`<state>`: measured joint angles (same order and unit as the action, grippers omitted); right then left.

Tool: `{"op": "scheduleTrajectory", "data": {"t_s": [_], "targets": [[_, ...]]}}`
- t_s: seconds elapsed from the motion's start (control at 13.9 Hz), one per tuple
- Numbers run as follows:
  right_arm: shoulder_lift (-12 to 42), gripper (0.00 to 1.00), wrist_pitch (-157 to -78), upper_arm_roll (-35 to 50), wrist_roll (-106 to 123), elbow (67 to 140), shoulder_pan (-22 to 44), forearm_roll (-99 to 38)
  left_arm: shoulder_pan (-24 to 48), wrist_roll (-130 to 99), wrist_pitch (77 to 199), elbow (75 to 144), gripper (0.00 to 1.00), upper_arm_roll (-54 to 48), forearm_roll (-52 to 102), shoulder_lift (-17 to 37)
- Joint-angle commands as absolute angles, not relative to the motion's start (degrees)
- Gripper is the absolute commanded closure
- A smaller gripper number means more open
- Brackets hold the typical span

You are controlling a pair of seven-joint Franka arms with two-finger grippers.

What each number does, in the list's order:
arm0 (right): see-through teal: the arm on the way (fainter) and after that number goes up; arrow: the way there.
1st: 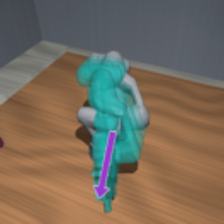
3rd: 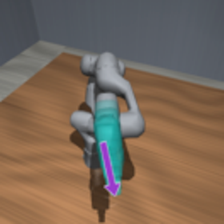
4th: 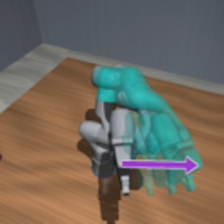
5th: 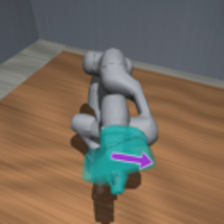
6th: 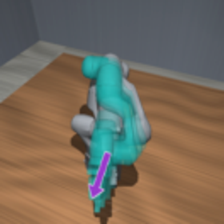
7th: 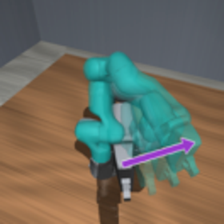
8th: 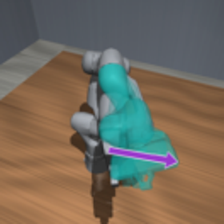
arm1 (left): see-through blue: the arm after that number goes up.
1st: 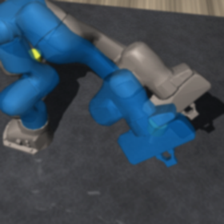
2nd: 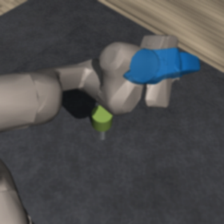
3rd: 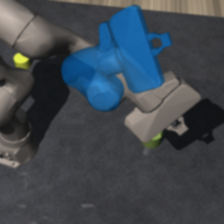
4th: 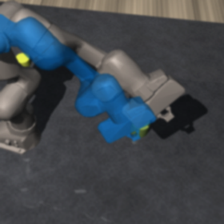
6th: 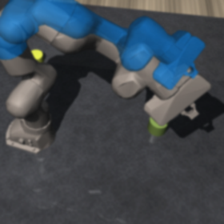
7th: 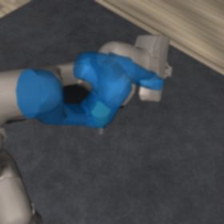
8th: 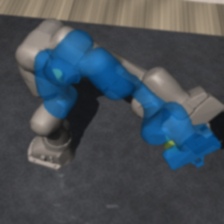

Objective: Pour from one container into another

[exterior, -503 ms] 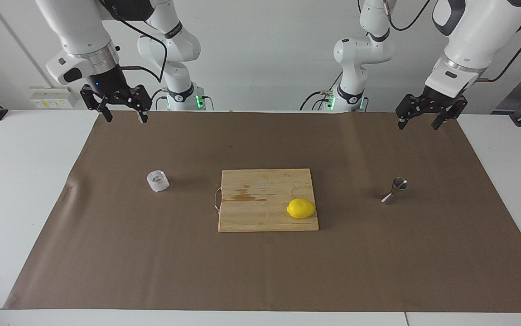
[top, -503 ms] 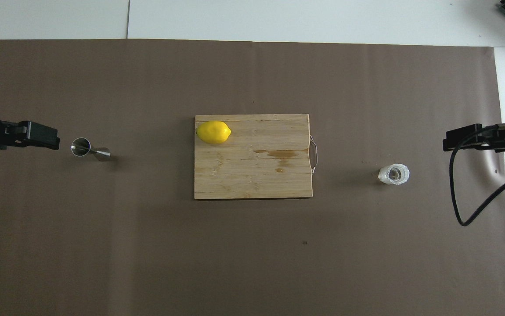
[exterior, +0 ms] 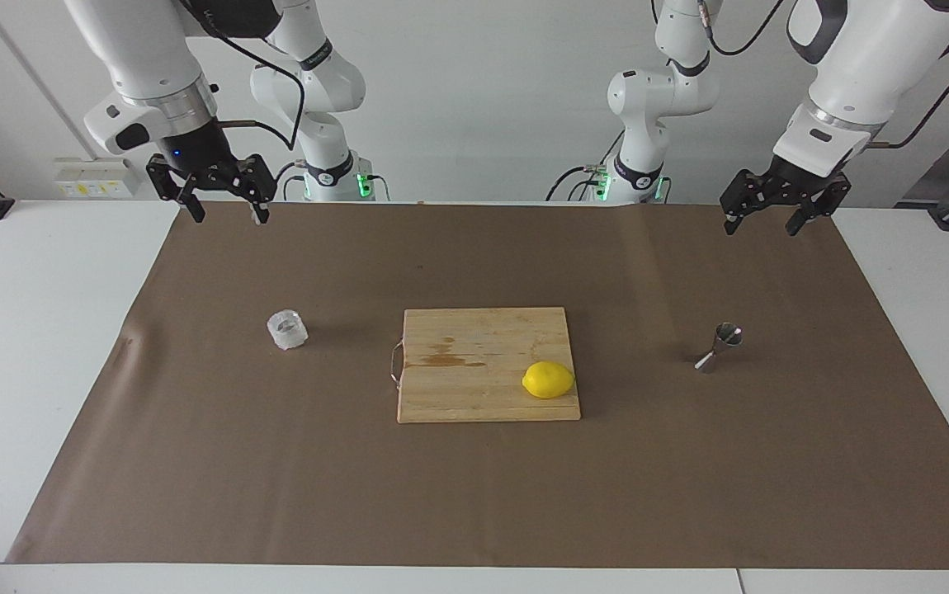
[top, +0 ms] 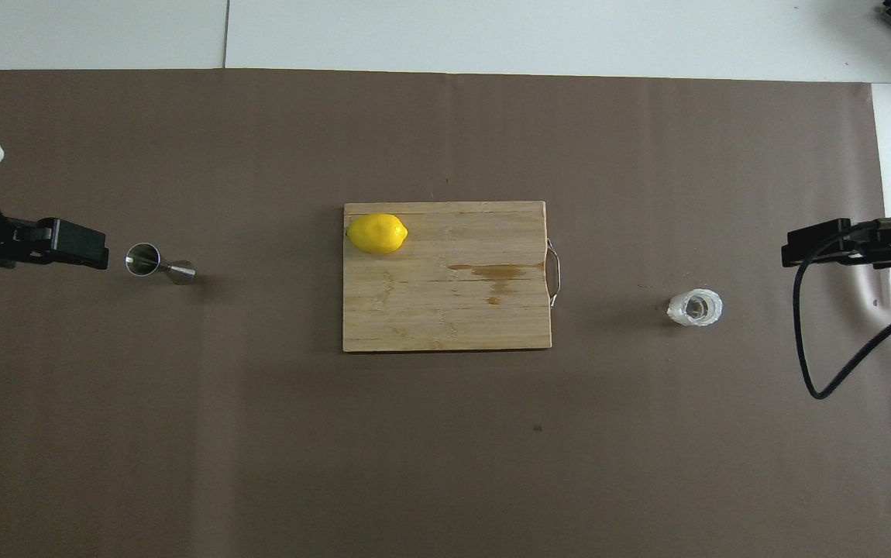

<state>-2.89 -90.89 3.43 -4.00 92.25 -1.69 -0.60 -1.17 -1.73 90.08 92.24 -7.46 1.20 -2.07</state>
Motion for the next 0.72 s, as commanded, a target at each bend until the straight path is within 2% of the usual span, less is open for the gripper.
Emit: {"op": "scheduleTrajectory", "data": {"t_s": [0.0, 0.36, 0.65], "targets": [[-2.5, 0.0, -89.7, 3.9, -5.0, 91.2, -2.3, -0.6, -1.3, -1.3, 88.9, 93.8, 0.0, -7.6, 0.6, -3.4], [-2.5, 0.0, -89.7, 3.9, -5.0, 91.2, -2.3, -0.6, -4.0, -1.4, 92.5, 95.3, 0.0, -7.4, 3.0, -3.2], [-2.5, 0.0, -89.7, 3.9, -5.0, 91.2, -2.3, -0.6, -8.3, -4.0, 94.0, 96.6, 0.0, -7.4, 5.3, 0.5]]}}
